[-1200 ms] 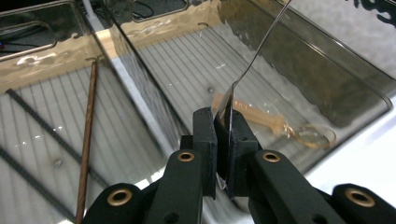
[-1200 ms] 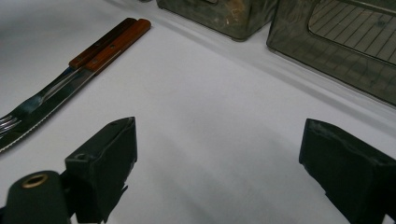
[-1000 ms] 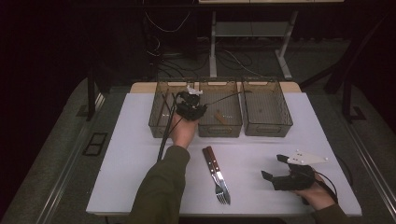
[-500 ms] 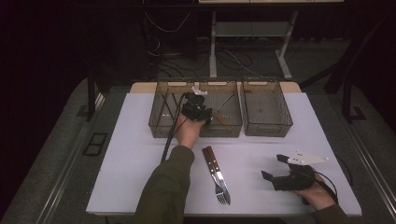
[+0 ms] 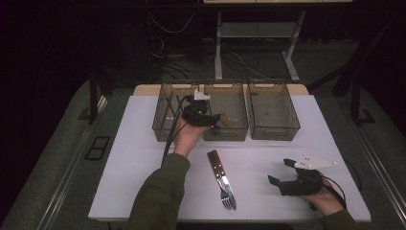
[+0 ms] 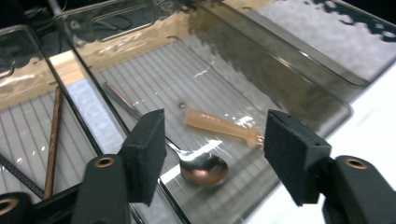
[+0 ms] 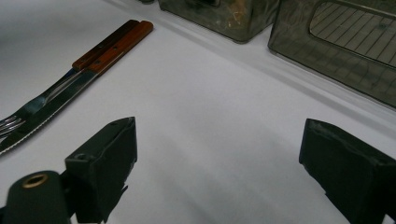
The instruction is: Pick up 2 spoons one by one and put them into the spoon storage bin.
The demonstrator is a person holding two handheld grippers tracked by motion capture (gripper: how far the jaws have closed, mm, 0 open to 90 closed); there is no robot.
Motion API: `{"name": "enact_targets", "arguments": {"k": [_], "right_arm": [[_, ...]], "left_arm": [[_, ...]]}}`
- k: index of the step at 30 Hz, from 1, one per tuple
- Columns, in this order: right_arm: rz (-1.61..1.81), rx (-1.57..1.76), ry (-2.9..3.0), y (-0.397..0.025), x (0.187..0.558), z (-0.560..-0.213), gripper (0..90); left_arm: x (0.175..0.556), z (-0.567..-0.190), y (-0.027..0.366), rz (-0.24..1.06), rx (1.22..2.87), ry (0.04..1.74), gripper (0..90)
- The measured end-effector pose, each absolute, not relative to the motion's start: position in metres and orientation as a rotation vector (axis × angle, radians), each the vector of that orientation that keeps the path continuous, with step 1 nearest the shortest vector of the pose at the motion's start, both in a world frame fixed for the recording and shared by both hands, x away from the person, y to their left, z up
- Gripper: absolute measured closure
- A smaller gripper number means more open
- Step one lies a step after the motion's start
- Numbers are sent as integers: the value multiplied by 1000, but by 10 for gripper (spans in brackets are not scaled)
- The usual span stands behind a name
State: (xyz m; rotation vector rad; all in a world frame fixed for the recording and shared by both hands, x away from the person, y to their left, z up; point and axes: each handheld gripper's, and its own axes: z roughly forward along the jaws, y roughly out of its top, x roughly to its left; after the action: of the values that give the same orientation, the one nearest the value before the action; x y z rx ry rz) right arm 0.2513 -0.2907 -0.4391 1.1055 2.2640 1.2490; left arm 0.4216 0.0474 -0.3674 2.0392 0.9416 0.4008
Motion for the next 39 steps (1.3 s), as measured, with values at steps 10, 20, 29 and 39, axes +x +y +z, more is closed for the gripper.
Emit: {"name": "enact_targets", "arguments": {"k": [10, 20, 29, 39], "right_arm": [[1246, 1113, 2264, -290, 252, -440, 117], [1236, 1119, 2268, -290, 252, -441, 117], [1234, 1113, 2269, -289, 252, -441, 117], [1235, 1111, 2265, -289, 250, -439, 117]], "left_arm": [[391, -369, 68, 358, 2052, 853, 230], [357, -388, 89, 298, 2052, 834, 370], [333, -405, 100, 299, 2119, 778, 698], [328, -417, 103, 250, 2141, 756, 891]]}}
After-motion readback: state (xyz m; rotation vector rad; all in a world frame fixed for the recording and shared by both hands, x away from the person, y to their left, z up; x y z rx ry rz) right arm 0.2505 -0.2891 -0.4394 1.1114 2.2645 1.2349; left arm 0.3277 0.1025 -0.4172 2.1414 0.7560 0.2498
